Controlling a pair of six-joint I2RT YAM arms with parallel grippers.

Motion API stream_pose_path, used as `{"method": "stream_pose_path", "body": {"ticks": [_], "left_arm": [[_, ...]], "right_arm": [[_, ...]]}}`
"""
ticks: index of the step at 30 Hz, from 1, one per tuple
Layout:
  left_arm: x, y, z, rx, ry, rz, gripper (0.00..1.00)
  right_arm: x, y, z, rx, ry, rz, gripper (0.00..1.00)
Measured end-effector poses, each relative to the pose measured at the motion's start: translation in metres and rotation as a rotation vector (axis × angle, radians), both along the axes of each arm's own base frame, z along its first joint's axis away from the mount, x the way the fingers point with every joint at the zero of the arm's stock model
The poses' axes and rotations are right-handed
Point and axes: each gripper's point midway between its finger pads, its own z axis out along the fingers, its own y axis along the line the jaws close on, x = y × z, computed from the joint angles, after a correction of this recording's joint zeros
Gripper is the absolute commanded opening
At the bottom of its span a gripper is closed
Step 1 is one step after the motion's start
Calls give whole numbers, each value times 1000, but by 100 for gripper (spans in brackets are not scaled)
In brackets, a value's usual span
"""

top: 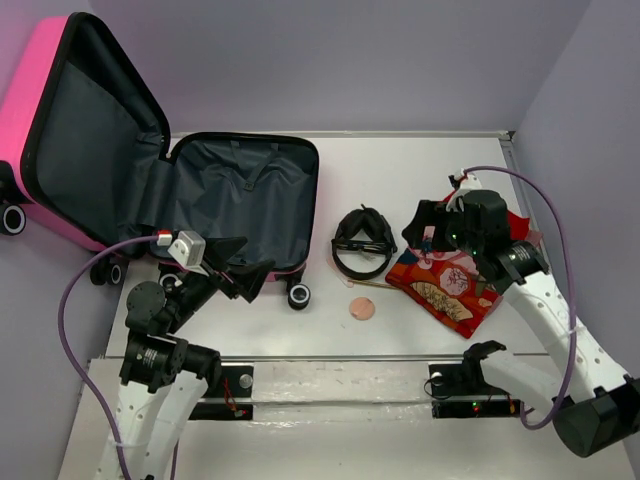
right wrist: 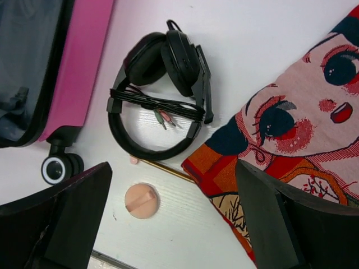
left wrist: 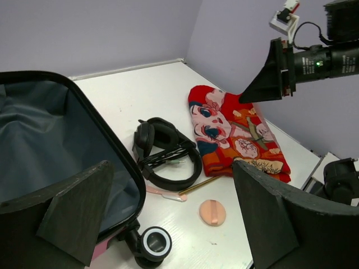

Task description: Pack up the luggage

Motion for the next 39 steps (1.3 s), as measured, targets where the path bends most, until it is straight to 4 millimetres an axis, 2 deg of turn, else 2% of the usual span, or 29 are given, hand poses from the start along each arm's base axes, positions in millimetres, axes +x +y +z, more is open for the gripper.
{"method": "stream_pose_path", "body": {"ticks": [8,13,18,25,37,39], "left_arm": [[0,-1,-1,5,5,-9,99],[0,-1,-1,4,3,-8,99],[0,-1,-1,3,2,-8,99],[0,-1,-1,3,2,-8,99],[0,-1,-1,3,2,-8,99],[0,-1,-1,4,3,-8,99]], "right_arm": [[19,6,-45,-51,137,-3,88],[31,9,-64,-71,176,-9,84],[41,11,-91,-100,236,-15,76],[54,19,-133,-141,325,0,68],[95,40,-155,-102,311,-21,60],[101,42,-161,-105,314,-28,53]]}}
